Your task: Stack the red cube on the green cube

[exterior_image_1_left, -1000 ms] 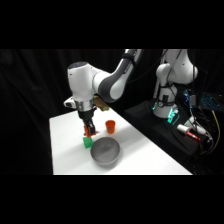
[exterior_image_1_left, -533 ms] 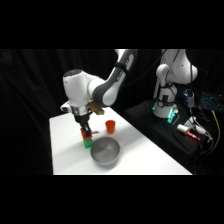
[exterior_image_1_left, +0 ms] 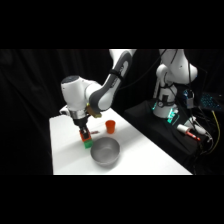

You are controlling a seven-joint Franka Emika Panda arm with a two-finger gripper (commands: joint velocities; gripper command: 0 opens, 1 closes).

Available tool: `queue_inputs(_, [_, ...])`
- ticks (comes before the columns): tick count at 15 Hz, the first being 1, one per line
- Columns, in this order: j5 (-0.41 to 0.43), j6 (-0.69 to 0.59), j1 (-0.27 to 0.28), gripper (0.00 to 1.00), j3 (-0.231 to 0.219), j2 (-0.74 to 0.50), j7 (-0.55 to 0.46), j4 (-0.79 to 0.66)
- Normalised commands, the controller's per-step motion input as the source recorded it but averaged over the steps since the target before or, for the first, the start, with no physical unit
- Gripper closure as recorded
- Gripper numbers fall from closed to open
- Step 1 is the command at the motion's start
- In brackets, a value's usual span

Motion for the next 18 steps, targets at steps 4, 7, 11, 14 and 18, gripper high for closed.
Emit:
queue_inputs(4, [0.103, 0.01, -0.035, 0.75, 0.009, 0.11, -0.19, 0.18])
queue_inputs(7, [0.117, -0.03, -0.036, 0.17, 0.019, 0.08, -0.19, 0.16])
queue_inputs(11, [0.156, -0.05, -0.040, 0.00, 0.051, 0.02, -0.19, 0.09])
queue_inputs(14, [0.133, -0.07, -0.010, 0.00, 0.046, -0.07, -0.17, -0.01])
queue_inputs(18, [0.030, -0.14, 0.057, 0.00, -0.019, -0.20, -0.13, -0.08])
